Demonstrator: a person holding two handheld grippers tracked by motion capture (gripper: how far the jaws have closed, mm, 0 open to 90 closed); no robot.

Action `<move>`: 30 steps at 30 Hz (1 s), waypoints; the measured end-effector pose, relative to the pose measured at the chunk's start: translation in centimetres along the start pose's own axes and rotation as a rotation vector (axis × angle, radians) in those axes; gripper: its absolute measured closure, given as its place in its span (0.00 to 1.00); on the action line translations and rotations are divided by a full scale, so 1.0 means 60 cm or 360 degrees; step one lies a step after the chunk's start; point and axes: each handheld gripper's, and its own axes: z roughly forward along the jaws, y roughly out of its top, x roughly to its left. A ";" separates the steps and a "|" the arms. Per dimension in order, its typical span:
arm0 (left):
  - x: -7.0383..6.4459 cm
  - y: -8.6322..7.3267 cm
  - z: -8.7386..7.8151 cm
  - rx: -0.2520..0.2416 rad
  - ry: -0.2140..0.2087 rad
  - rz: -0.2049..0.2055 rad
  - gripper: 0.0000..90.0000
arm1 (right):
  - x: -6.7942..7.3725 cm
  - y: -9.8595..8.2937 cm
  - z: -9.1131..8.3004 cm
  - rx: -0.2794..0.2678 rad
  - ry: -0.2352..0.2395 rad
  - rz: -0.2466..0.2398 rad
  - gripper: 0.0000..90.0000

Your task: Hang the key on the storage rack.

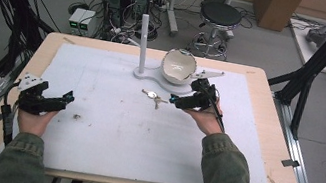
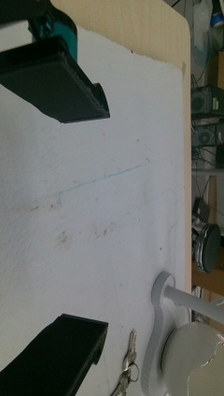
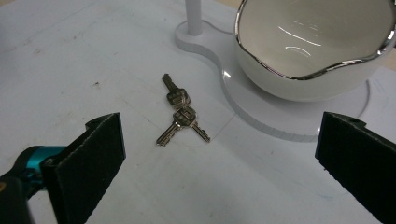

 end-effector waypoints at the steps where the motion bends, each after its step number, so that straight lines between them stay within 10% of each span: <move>1: 0.000 0.000 0.000 0.0001 -0.0001 0.0002 0.02 | 0.001 0.004 0.002 0.0011 0.0013 -0.0014 0.01; 30: 0.002 -0.001 0.001 0.0011 -0.0008 -0.0005 0.02 | 0.048 0.089 0.078 0.0209 0.0113 -0.0170 0.01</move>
